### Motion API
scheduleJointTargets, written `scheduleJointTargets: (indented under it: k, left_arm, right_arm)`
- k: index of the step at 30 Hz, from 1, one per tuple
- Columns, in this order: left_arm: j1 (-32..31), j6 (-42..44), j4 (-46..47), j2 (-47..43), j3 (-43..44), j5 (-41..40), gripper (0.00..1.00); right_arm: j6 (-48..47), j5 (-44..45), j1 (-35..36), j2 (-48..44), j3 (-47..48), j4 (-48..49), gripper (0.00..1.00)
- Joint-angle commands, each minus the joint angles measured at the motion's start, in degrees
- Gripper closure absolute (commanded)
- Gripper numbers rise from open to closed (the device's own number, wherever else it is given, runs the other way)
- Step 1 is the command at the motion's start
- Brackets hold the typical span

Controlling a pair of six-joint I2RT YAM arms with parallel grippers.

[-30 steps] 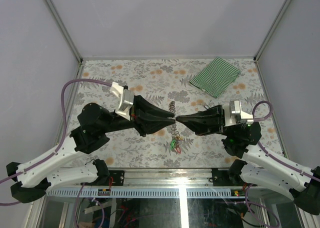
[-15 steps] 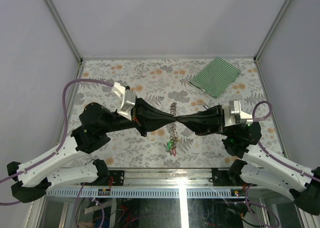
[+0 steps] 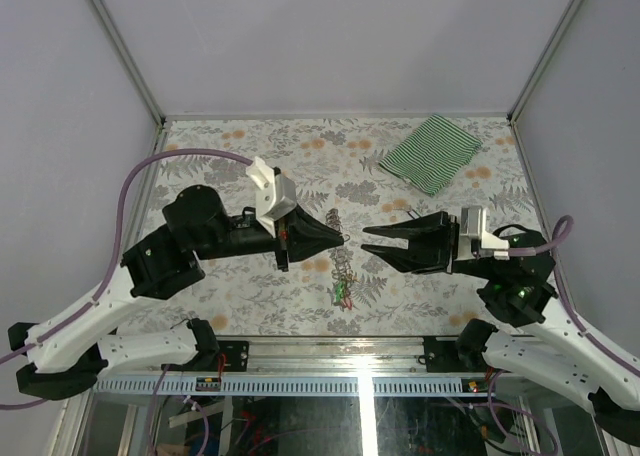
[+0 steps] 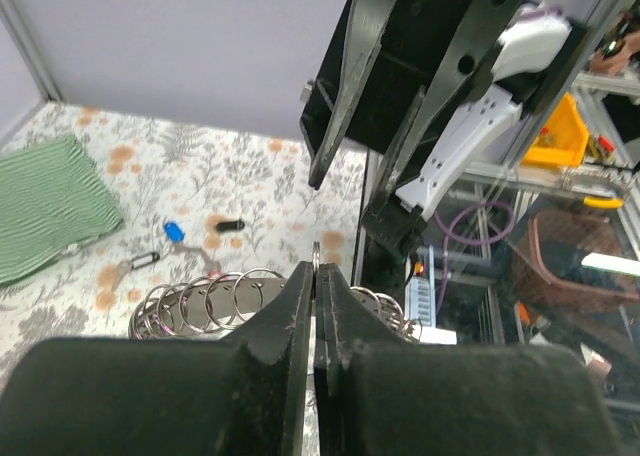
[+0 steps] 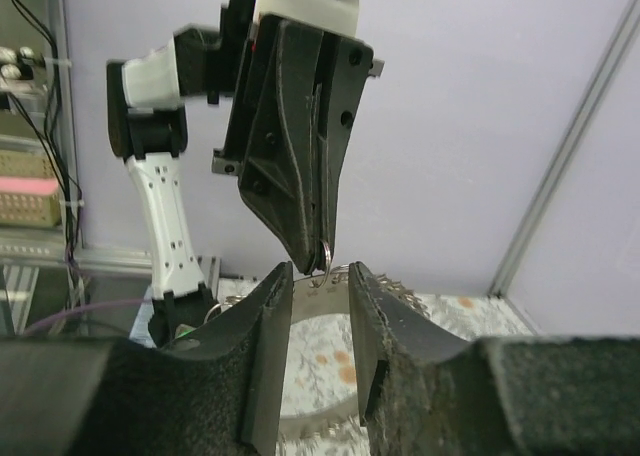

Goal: Put the keys on the keyring

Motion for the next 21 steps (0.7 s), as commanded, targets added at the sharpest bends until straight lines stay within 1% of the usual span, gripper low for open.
scheduleJointTargets:
  k: [1, 4, 8, 14, 21]
  left_arm:
    - [-0.39, 5.61, -12.7, 3.31, 6.54, -0.16, 1.0]
    - [-0.39, 7.5, -17.33, 5.61, 9.2, 0.93, 1.0]
    - [-0.34, 9.47, -21.88, 8.03, 11.86, 2.18, 1.0]
    - [-0.37, 11.95, -26.9, 10.59, 14.82, 2.88, 1.0]
    - [-0.39, 12.9, -27.97, 10.86, 15.69, 4.23, 1.0]
  right_arm:
    - [-6.93, 1.5, 0.23, -0.03, 5.53, -18.01, 0.64]
    - [-8.4, 0.57, 0.27, 1.06, 7.14, -23.67, 0.61]
    - [-9.65, -1.19, 0.25, 2.3, 8.36, -27.07, 0.6]
    - [-10.5, -3.05, 0.23, 3.5, 8.63, -28.55, 0.6]
    - [-10.11, -5.02, 0.23, 4.93, 8.47, -28.08, 0.61]
